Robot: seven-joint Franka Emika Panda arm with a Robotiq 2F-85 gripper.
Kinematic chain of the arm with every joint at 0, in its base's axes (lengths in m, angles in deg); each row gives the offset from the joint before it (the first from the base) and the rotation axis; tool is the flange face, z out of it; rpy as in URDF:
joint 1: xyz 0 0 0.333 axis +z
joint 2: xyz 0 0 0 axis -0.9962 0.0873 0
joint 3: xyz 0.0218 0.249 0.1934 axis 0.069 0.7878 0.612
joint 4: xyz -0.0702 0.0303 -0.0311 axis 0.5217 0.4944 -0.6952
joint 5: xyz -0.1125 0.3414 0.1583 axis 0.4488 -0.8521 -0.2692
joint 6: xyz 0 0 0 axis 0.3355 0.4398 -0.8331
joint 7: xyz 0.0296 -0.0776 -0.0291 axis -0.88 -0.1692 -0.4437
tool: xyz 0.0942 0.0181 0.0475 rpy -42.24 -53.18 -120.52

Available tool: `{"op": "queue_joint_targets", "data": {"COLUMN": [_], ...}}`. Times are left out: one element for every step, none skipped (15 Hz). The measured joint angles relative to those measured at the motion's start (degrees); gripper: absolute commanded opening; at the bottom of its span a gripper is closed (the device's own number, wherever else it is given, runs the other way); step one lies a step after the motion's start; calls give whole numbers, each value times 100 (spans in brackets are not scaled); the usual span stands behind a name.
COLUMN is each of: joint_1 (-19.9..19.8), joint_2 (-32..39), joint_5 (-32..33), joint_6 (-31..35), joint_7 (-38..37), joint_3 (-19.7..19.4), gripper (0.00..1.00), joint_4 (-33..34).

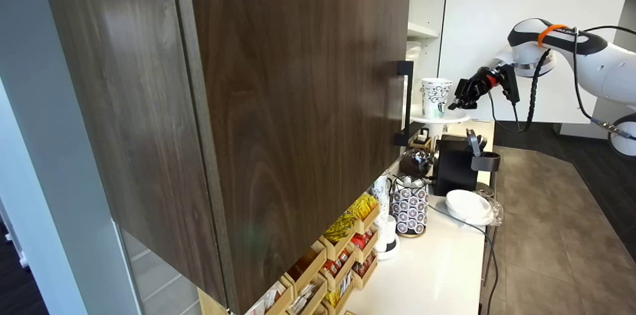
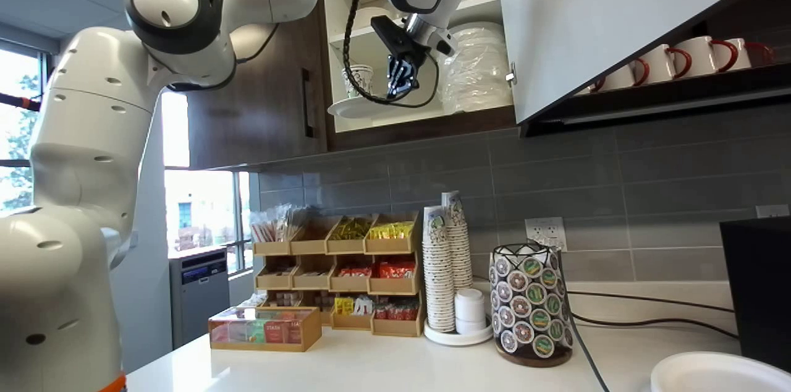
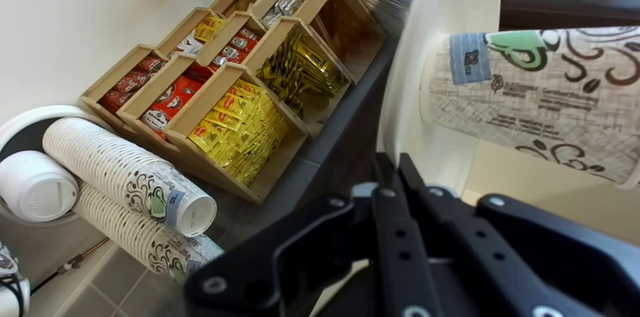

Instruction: Pick up the paper plate with a paper coffee cup on top and put it in the bottom shelf of the cabinet with an open door

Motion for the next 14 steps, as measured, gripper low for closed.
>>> {"op": "queue_joint_targets", "data": {"joint_1": [1, 4, 9, 21, 28, 29, 29, 29, 30, 30, 30, 40, 61, 86], "joint_2": [3, 12, 27, 51, 88, 135, 193, 252, 312, 371, 428, 479, 523, 563], "joint_5": [0, 0, 0, 0, 0, 0, 0, 0, 0, 0, 0, 0, 0, 0], "joint_6": [1, 12, 34, 71, 105, 145, 202, 258, 312, 347, 394, 442, 491, 540], "joint_7": [-5, -17, -54, -108, -184, -272, -360, -452, -540, -634, -727, -799, -869, -931], "joint_3": [0, 4, 11, 19, 35, 60, 84, 105, 123, 138, 158, 169, 174, 181], "gripper": [1, 1, 1, 1, 1, 1, 1, 1, 1, 1, 1, 1, 1, 1], "joint_4": [2, 11, 27, 54, 93, 149, 217, 283, 359, 431, 510, 572, 625, 672]}}
